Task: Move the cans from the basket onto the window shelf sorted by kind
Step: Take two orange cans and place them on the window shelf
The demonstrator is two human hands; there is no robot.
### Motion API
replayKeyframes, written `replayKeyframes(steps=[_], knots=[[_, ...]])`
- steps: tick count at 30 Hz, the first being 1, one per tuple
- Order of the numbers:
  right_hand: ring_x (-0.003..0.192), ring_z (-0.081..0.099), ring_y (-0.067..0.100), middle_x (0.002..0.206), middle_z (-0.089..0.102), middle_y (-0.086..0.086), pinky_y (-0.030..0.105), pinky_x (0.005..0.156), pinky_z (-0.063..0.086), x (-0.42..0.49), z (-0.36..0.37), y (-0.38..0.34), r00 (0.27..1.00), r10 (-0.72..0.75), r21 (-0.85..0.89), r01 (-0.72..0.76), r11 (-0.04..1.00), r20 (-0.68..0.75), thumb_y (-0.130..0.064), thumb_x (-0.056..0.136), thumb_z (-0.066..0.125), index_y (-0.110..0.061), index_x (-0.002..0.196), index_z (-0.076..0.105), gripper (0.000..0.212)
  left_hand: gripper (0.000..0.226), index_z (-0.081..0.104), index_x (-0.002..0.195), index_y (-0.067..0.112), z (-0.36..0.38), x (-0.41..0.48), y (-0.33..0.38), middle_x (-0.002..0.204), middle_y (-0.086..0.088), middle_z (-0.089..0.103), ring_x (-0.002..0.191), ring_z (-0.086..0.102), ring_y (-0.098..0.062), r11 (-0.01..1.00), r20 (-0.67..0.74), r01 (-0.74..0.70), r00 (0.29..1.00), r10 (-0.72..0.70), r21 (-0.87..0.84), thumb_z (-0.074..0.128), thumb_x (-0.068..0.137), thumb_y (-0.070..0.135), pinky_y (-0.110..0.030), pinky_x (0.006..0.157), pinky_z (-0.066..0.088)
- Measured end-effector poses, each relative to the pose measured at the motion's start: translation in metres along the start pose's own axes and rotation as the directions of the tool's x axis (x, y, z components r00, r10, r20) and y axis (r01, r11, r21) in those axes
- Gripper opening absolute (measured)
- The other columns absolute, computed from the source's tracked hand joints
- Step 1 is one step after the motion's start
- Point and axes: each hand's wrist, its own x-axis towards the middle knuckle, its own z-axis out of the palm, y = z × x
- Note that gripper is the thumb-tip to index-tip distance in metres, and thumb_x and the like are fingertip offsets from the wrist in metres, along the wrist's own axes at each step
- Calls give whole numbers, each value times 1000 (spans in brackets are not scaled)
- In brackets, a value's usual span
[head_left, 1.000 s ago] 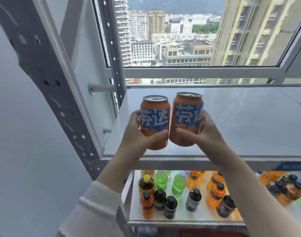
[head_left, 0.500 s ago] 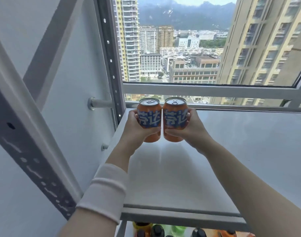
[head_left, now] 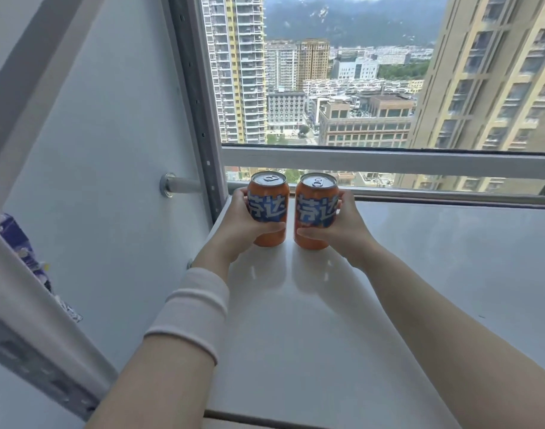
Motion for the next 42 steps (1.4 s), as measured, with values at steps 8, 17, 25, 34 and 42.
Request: replayKeyframes(steps=[8,17,25,34,42], knots=[[108,56,18,118,52,4,31,86,52,-1,2,5,999,-31,-24,32,999,18,-2,61,83,-21,114,31,76,71,32,118,16,1,-4,0,101,8,55,99,55,-11,1000,75,-5,997,7,-29,77,67,-4,-26,82,47],[102,54,14,117,48,-1,28,85,50,0,3,2,999,-41,-21,42,999,22,-3,64,81,-24,116,31,75,69,30,117,20,0,-5,-2,100,13,53,94,54,-3,1000,93,-30,995,30,-2,75,71,-2,-16,74,48],[109,53,17,119,47,-2,36,93,49,1,4,5,1000,-22,-80,23,997,15,-8,64,82,-19,126,30,82,76,27,130,17,-2,-2,-4,107,8,53,98,54,-6,999,113,-23,993,19,35,74,73,1,-12,70,46],[111,50,15,118,45,-5,35,95,48,0,5,4,1000,-1,-115,2,993,9,-10,66,82,-18,131,28,85,74,29,130,19,-3,1,-9,103,13,53,93,54,-1,998,118,-28,993,21,55,74,74,3,-10,66,47],[100,54,11,112,48,-8,29,87,49,-2,2,3,1000,1,-141,0,990,13,-11,64,83,-20,133,29,88,78,33,131,17,-3,-3,-20,109,9,56,99,57,-1,997,103,-31,994,24,69,79,69,4,-20,83,51]])
